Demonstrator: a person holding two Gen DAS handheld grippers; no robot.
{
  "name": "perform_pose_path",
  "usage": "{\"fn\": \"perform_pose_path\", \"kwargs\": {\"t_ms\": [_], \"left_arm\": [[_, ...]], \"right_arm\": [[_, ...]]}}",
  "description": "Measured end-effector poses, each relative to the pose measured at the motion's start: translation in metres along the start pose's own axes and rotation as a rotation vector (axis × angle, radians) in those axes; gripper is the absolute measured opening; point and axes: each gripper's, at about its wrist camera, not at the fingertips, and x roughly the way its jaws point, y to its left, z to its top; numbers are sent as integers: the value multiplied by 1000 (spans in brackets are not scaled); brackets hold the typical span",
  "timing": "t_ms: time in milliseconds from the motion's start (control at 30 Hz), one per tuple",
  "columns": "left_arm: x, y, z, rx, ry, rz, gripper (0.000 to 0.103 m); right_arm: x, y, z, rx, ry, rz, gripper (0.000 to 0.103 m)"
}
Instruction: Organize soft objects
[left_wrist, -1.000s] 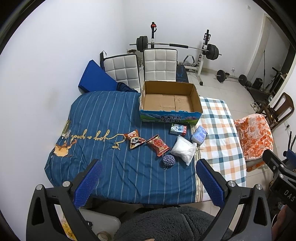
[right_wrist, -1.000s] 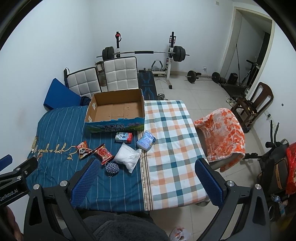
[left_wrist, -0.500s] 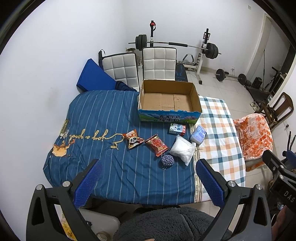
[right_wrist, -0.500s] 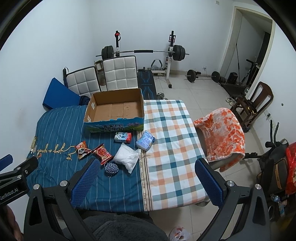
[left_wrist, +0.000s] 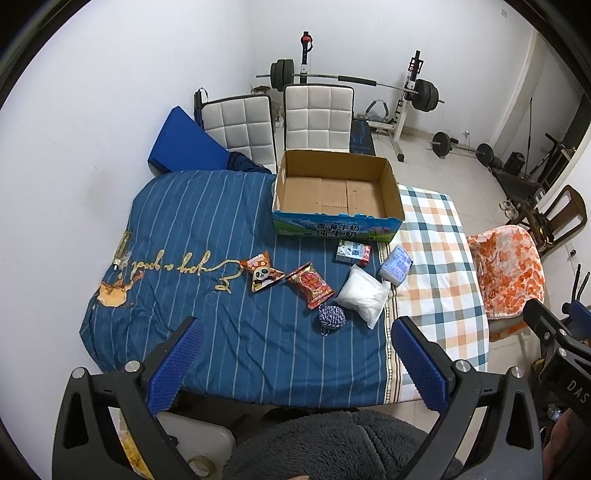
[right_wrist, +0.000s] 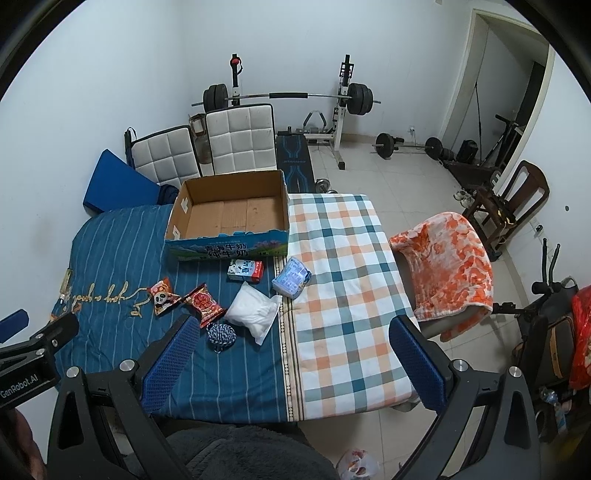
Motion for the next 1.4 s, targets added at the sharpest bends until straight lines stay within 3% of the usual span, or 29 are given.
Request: {"fn": "perform_pose_path", "kwargs": {"t_ms": [233, 433, 533, 700, 833, 933, 1067, 1100, 1167, 1200, 1400], "left_arm": [[46, 7, 19, -44, 54, 11, 103], [129, 15, 36, -95, 169, 13, 103], [186, 17, 41, -103, 259, 21, 103], [266, 23, 37, -109, 393, 68, 103], [300, 32, 29, -128, 453, 93, 103], [318, 37, 20, -143, 499, 106, 103], [334, 41, 10, -183, 548, 115, 103], [338, 41, 9, -197, 557, 115, 103], [345, 40, 9, -224, 564, 106, 103], [349, 38, 11, -239, 567, 105, 103], [387, 19, 27, -267, 590, 71, 103]], "right_arm": [[75, -6, 22, 31, 124, 38, 103], [208, 1, 36, 38, 284, 39, 103], [299, 33, 32, -152, 393, 80, 103], [405, 88, 4, -522, 493, 71, 103], [445, 126, -26, -800, 474, 63, 103], [477, 144, -46, -897, 571, 122, 103], [504, 147, -50, -835, 672, 165, 102], [510, 144, -48, -790, 694, 177, 99], [521, 129, -43, -633, 778, 218, 84], [526, 119, -39, -553, 804, 218, 83], [539, 52, -33, -251, 810, 159, 80]]}}
